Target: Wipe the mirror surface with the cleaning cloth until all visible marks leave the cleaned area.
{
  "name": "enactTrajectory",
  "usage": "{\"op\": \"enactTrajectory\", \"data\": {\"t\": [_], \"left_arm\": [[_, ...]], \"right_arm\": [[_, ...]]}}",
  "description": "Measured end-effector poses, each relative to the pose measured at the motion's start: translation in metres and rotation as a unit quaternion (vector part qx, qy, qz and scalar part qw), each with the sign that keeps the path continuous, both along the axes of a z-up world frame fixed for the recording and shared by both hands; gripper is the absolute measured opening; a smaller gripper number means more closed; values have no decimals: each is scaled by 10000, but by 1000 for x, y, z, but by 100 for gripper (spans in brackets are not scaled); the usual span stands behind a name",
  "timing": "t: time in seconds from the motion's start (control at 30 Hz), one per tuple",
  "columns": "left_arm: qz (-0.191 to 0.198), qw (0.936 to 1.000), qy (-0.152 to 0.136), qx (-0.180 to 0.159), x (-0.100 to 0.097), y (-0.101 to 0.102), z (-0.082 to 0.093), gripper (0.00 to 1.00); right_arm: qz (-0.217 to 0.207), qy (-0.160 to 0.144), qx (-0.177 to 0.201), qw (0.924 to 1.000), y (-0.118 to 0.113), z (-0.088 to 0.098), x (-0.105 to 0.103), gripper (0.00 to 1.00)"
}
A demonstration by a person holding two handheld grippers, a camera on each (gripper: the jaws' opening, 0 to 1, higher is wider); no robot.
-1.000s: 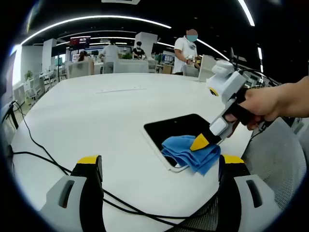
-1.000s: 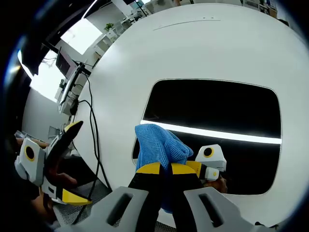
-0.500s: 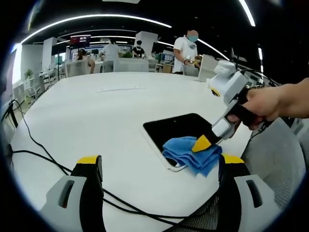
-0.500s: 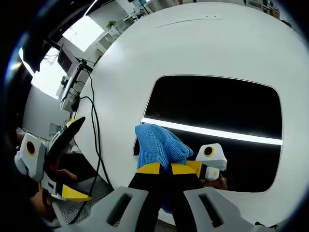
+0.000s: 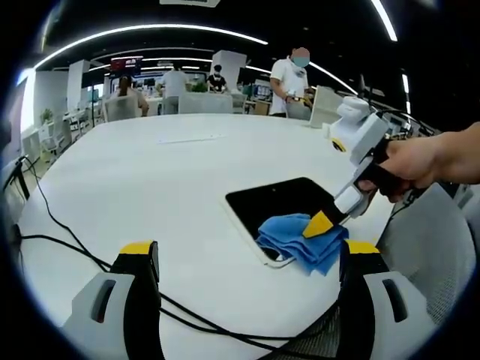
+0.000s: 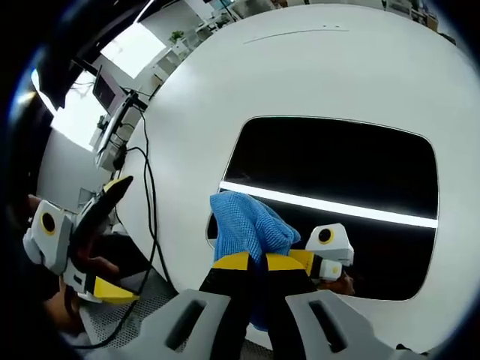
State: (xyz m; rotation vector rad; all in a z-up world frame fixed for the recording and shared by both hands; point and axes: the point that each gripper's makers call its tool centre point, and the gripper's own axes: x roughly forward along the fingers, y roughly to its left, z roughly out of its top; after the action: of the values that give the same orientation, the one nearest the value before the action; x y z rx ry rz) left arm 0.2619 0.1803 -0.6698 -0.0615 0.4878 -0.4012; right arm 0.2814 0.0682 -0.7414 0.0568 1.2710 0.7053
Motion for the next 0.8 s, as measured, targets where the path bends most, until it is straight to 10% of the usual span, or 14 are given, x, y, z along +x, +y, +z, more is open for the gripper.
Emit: {"op": "enactTrajectory", "data": {"t": [0.8], "left_arm": [[-6,10000,-45,33,0,1,0,99]], "right_arm": [[-116,56,-50,9999,-21,-1,5,0]]}}
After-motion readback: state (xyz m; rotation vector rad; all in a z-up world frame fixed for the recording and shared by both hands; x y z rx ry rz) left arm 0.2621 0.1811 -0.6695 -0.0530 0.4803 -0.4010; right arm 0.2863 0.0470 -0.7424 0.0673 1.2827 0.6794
